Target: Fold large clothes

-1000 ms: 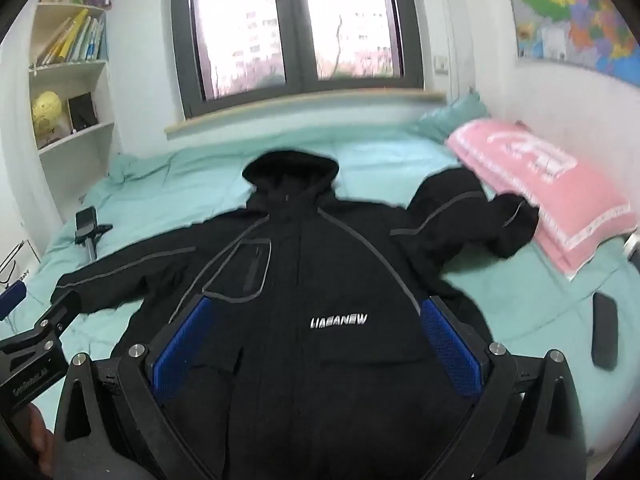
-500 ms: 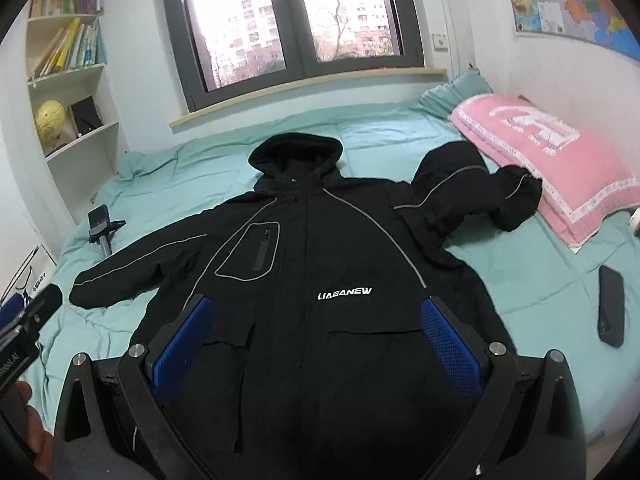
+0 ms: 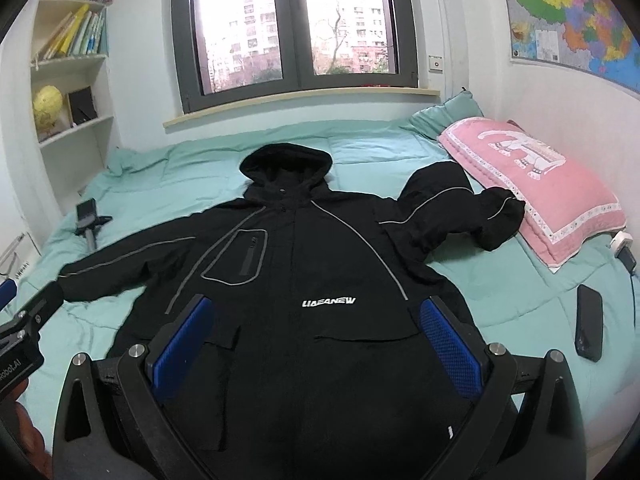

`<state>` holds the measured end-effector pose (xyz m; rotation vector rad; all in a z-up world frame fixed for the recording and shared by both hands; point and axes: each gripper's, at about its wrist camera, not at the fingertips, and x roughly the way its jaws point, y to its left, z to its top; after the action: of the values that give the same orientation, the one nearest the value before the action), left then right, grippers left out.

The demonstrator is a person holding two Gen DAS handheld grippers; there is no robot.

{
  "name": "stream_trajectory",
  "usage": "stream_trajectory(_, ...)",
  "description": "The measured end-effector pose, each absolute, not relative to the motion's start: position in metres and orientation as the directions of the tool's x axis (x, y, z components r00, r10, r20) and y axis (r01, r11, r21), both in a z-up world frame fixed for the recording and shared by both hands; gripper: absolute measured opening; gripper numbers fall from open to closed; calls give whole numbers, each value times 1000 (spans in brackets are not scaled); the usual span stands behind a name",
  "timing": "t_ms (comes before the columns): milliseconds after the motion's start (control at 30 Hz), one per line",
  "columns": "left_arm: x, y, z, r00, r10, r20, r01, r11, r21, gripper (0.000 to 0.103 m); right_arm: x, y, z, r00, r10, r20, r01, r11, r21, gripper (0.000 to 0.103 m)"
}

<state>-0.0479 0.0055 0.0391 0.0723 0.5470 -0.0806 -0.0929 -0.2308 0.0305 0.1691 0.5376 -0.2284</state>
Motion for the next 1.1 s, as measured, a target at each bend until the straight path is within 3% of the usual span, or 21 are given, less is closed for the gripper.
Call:
stream_trajectory(367, -10, -10, 1, 806, -90, -585, 135, 990, 33, 102, -50, -244, 0, 776, -228, -588, 302, 953, 30, 103)
stream_trajectory(767, -9, 0, -6, 784, -109, -611, 125, 992, -17, 102, -50, -234, 0, 766, -289, -574, 318, 947, -52, 103)
stream_trajectory(1100, -9, -14, -1, 786, -110, -609, 146, 989, 10, 102, -52, -240, 1, 754, -330, -568, 352, 933, -74, 103)
